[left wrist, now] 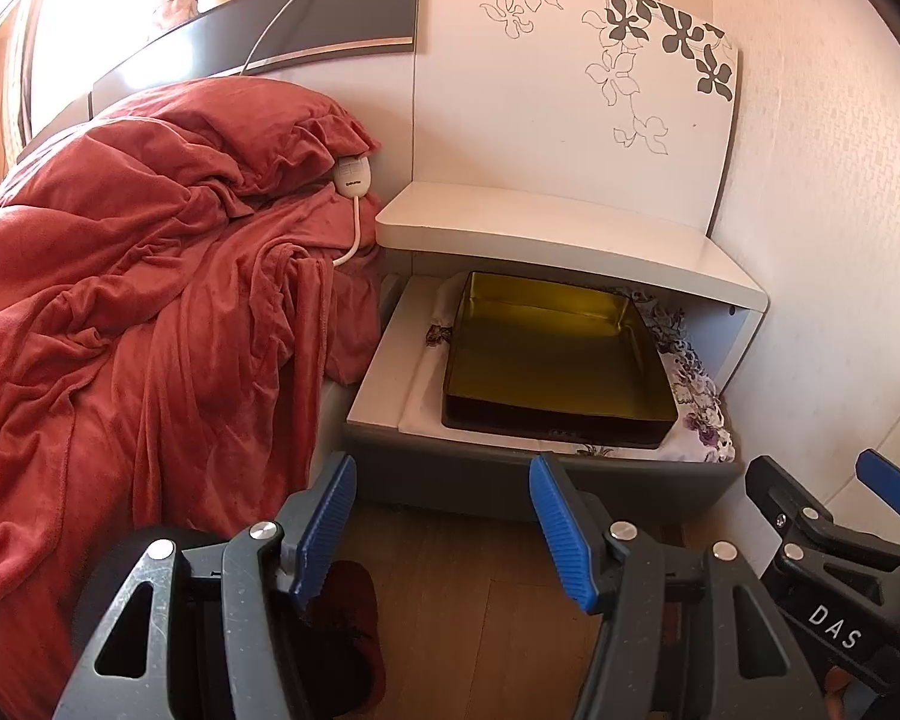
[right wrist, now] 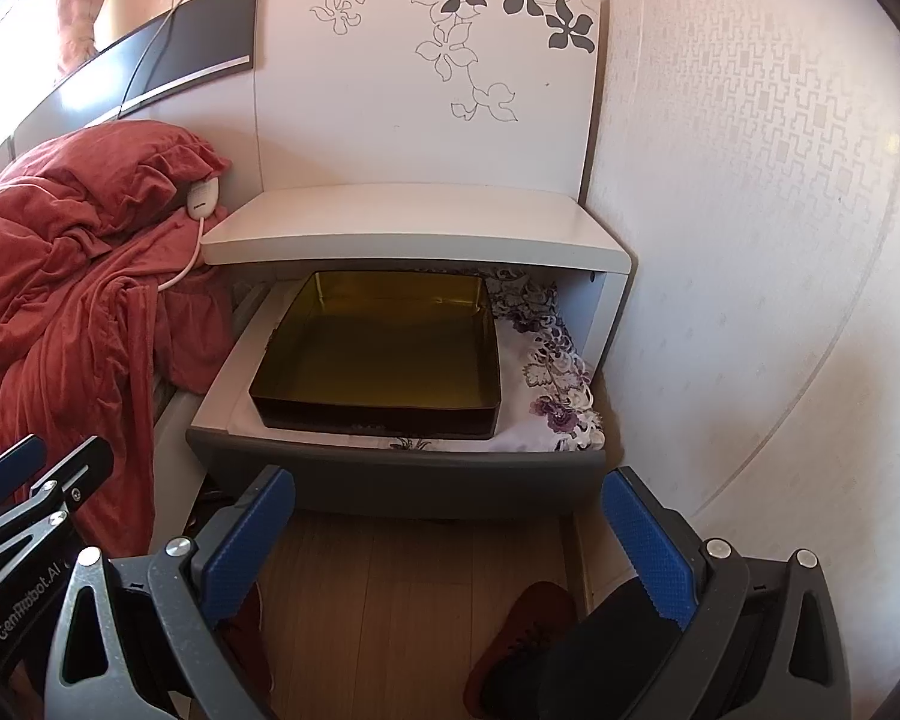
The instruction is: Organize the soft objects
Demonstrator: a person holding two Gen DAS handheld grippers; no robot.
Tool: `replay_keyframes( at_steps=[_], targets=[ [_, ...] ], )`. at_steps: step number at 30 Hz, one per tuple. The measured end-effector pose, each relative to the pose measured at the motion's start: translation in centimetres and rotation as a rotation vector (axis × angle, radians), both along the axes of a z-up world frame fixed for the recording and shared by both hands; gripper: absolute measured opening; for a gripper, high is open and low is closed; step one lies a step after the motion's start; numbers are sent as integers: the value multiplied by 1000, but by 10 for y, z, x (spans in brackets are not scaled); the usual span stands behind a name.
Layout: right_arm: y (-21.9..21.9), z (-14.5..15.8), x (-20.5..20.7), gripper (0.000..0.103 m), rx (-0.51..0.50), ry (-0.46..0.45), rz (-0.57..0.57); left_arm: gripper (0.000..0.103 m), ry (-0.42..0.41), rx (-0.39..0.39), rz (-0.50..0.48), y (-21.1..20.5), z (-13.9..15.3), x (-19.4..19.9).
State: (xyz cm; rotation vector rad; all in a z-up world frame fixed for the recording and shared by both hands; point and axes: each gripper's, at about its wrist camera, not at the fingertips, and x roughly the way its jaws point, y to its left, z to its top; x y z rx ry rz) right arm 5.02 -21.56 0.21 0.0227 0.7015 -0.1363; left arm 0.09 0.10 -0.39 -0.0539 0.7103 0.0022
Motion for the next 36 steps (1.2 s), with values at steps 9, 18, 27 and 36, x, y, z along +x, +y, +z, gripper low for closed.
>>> replay_keyframes(
  at_steps=[9, 18, 27, 36],
  targets=[
    [-2, 0, 0, 103, 2, 0, 2, 61, 0, -3, -3, 0, 0, -1],
    [-1, 0, 0, 103, 0, 1, 6, 61, 3, -5, -2, 1, -1, 0],
    [-1, -1, 0, 103, -5, 1, 10, 61, 7, -9, -2, 1, -2, -1],
    [1, 0, 0, 103, -10, -3, 10, 61, 7, -10, -3, 1, -3, -1]
  ],
)
